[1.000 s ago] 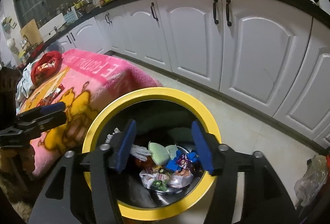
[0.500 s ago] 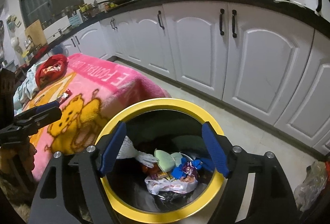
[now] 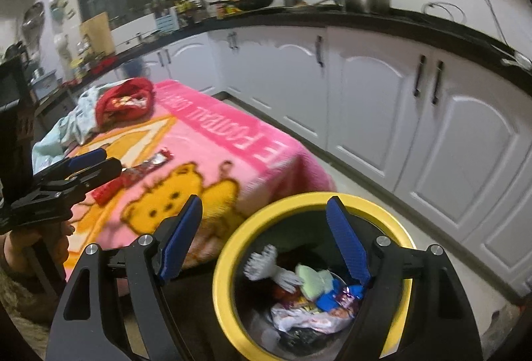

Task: Collect trash
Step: 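Move both grippers back toward the red can and red snack wrapper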

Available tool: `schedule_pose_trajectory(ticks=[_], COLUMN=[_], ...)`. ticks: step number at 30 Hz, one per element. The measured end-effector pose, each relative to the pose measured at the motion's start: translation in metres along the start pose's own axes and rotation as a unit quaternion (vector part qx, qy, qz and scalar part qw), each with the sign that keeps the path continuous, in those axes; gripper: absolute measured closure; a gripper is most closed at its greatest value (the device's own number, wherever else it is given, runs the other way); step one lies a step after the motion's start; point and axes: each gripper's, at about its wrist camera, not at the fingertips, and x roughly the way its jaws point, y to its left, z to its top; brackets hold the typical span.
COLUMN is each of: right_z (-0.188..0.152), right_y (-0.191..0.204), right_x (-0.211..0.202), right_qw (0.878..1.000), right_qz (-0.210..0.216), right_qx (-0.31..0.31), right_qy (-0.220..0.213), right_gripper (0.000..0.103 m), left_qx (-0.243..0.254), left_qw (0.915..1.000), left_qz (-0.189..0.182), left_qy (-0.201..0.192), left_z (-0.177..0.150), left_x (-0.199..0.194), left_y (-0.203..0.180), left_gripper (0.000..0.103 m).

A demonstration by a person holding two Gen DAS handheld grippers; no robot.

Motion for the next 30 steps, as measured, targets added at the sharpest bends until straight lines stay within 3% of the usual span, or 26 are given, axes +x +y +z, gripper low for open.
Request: schedule_pose_trajectory(ticks=[19,30], right_z=[0.034,0.051], right_y=[0.087,0.125], right_x=[0.038,0.080], right_qw=[0.996,0.993], right_qz=[0.055,0.071], right_qx=[-0.067,-0.091], right_qy=[0.003,0.020], right_gripper=[0.028,0.028], left_qx=[-0.023,-0.047], left_qw=[0.9958,0.9933], left_qz=[0.086,0.105], left_qy=[-0.022,0.013], left_z=[-0.010,-0.026], left_x=[-0.044,-0.038], left_y=[0.082,0.126], left_gripper=[0.011,0.011])
